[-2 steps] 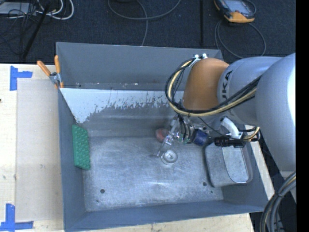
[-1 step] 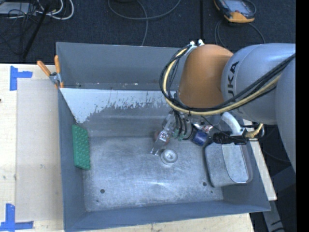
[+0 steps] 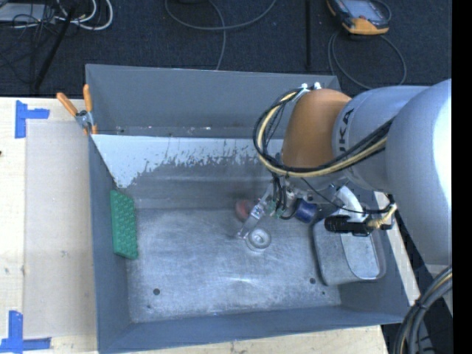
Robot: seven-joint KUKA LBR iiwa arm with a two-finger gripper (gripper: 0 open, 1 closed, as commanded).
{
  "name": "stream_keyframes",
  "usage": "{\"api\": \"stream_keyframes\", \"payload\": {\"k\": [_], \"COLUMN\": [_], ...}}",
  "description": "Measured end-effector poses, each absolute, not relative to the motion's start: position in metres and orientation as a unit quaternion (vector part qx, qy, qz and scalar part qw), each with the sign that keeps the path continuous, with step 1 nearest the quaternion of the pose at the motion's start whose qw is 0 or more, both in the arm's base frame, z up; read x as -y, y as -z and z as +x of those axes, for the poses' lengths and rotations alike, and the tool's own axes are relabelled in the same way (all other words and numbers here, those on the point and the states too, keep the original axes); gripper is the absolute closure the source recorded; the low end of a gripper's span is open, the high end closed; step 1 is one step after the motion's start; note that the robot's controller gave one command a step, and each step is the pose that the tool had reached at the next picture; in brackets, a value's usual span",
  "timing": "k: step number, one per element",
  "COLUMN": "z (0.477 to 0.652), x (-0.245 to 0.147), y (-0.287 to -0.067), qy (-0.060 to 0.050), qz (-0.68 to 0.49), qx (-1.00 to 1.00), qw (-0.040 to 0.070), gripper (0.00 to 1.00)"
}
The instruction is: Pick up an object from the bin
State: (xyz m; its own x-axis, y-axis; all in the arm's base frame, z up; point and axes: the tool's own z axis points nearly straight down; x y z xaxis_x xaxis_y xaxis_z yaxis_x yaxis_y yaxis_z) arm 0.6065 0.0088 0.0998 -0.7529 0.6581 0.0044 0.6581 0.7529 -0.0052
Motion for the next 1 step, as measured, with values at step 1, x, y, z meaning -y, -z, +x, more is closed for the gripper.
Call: {"api": "stream_keyframes", "payload": {"k": [1], "z": [0.5588], "x": [-0.0071], "y": [-0.0763], "qy": [0.001], "qz": [-0.066], "qx": [0.998], "qw": [-0.014], "gripper": [0.0]}}
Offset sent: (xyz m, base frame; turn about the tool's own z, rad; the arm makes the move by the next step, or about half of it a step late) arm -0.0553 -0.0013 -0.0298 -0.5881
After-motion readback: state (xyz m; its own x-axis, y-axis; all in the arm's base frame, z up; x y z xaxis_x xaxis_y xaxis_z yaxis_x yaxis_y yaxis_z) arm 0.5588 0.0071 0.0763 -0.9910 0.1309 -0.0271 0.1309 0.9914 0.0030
